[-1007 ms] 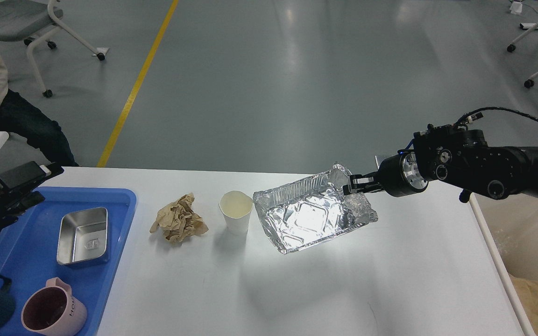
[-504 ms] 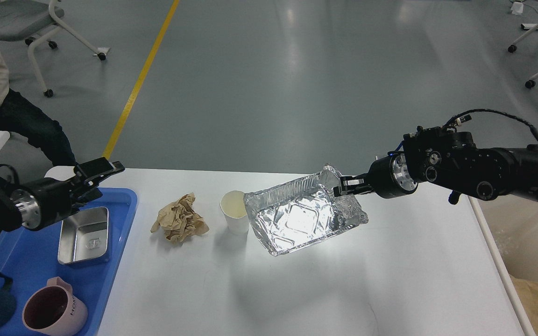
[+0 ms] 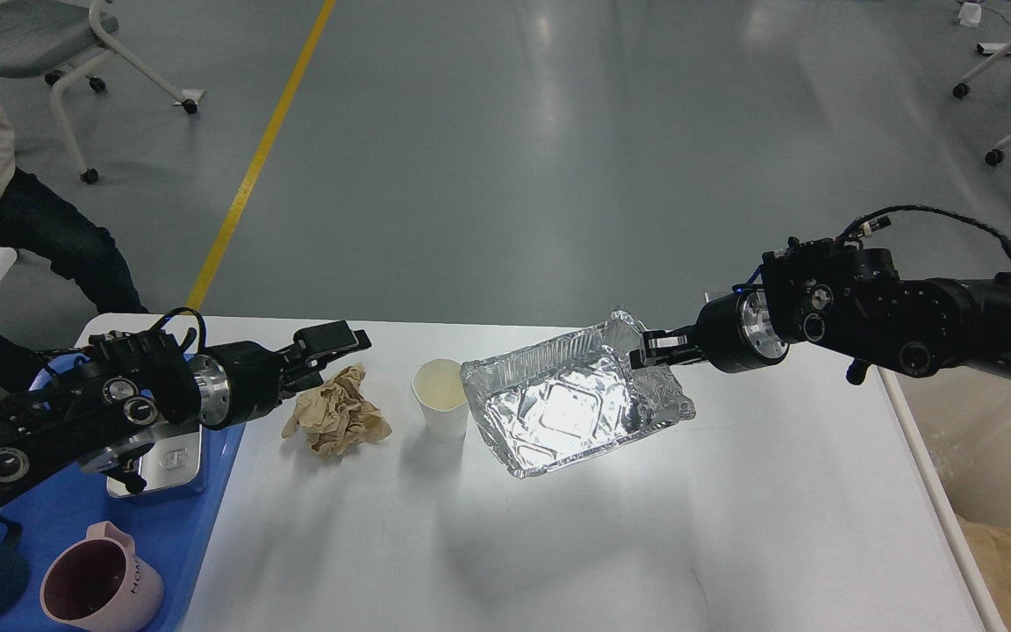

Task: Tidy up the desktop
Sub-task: 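Reach the left gripper to the white paper cup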

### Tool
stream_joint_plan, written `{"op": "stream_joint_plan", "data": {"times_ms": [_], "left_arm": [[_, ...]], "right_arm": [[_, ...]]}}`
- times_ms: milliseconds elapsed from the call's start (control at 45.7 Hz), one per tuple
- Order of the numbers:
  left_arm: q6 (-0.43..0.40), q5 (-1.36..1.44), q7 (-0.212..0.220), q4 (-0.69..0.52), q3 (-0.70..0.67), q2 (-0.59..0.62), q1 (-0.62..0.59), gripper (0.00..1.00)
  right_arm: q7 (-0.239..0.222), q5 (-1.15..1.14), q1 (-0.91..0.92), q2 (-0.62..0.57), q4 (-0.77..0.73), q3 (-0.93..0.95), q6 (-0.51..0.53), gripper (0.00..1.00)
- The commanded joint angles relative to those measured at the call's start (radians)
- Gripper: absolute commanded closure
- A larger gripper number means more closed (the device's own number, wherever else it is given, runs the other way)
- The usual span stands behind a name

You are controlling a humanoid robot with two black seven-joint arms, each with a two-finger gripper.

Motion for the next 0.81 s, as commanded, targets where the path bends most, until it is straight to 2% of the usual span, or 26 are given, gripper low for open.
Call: {"op": "stream_joint_plan", "data": {"times_ms": [0, 569, 788], "left_arm": [[0.018, -0.011, 0.001, 0.06, 0.051, -0.047, -0.024, 0.04], [0.015, -0.017, -0.002, 0.324, 0.05, -0.317, -0.014, 0.07], [0.015, -0.031, 0.0, 0.378, 0.054, -0.382, -0.009, 0.15]], "right_arm": [[0.0, 0.001, -0.002, -0.003, 0.0, 0.001, -0.001, 1.0], [0.0, 0.001, -0.003, -0.006, 0.0, 0.001, -0.001, 1.0], [0.0, 0.001, -0.006, -0.007, 0.0, 0.001, -0.001, 1.0]]}}
